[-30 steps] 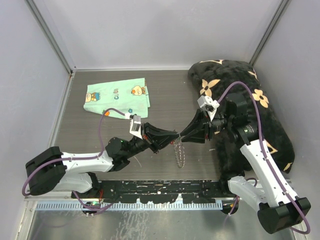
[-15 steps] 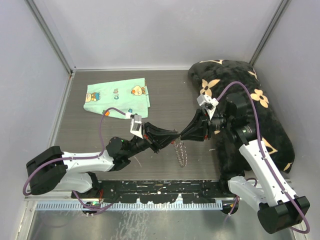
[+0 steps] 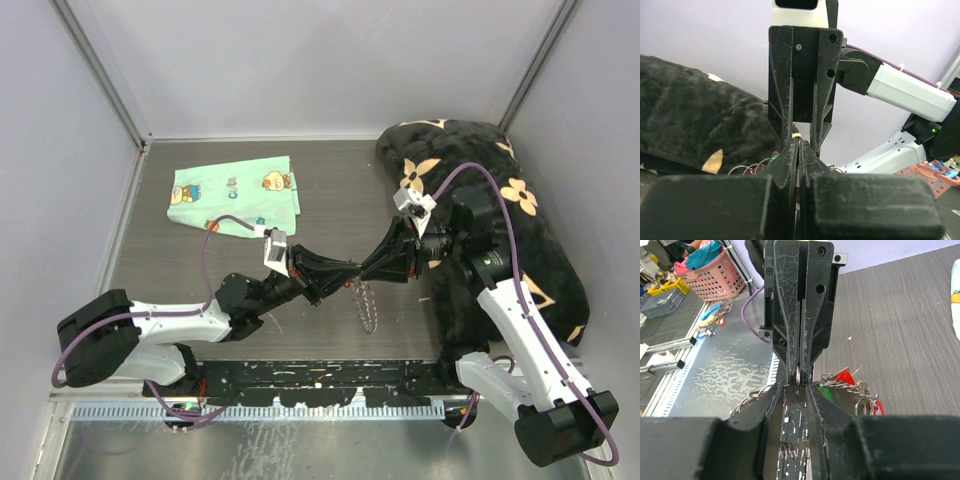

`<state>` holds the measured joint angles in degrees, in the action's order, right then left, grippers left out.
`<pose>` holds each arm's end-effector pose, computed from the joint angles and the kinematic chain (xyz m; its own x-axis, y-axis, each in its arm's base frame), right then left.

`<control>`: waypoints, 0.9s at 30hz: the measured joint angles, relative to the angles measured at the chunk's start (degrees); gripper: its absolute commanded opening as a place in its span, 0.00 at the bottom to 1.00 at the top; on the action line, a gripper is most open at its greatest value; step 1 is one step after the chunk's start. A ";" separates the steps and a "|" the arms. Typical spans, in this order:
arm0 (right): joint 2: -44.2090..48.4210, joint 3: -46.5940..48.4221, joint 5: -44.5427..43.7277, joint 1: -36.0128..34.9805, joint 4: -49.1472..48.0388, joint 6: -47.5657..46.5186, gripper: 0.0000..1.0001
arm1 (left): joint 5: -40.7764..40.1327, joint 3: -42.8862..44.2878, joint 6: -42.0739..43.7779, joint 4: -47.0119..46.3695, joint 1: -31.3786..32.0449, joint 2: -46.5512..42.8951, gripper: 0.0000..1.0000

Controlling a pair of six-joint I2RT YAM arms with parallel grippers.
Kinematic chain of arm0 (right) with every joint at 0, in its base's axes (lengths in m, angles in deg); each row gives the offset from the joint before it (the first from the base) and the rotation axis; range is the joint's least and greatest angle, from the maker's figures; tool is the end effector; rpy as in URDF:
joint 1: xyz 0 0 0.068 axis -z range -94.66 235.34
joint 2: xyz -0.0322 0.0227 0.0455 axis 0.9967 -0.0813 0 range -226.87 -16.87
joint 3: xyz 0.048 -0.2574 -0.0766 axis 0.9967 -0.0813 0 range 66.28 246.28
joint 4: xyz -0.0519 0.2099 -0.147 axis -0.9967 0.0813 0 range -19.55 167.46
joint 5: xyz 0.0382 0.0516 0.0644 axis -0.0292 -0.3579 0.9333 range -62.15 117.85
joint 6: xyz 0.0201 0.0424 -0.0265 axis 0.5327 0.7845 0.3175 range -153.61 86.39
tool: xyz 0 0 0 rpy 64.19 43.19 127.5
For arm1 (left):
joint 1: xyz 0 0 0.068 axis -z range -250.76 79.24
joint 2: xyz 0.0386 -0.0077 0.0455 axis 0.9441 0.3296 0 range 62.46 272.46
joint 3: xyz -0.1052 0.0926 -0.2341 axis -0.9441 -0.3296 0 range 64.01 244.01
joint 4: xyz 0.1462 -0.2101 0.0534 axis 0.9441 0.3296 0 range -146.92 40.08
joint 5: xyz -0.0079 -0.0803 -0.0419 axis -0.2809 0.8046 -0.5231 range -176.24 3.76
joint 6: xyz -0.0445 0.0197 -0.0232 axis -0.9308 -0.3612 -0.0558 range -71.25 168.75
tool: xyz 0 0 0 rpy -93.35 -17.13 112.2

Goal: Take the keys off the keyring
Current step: Remove the key from the keyring.

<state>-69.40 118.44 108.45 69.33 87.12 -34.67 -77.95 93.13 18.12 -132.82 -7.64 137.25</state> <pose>0.1644 0.0837 0.3581 -0.2639 -0.0788 -0.9613 -0.9568 -0.1045 0.2713 0.1127 -0.2336 0.2900 -0.2825 -0.5579 -0.7803 0.9240 0.0605 -0.3777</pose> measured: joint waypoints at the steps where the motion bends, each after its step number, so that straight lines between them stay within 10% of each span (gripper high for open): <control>1: 0.00 0.00 0.00 0.00 0.00 0.07 0.28 | 0.00 0.00 0.02 -0.04 0.00 0.00 0.00; 11: 0.00 -0.11 0.11 0.00 -0.76 0.90 0.01 | -0.20 0.00 0.07 -0.22 -0.11 0.00 0.00; 27: 0.00 -0.28 2.10 0.00 -1.22 0.15 0.01 | 1.20 0.00 -0.68 -0.70 -0.13 0.00 0.18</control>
<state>-69.40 118.16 110.55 69.33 85.90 -34.52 -76.75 93.13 17.44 -133.51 -7.78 137.25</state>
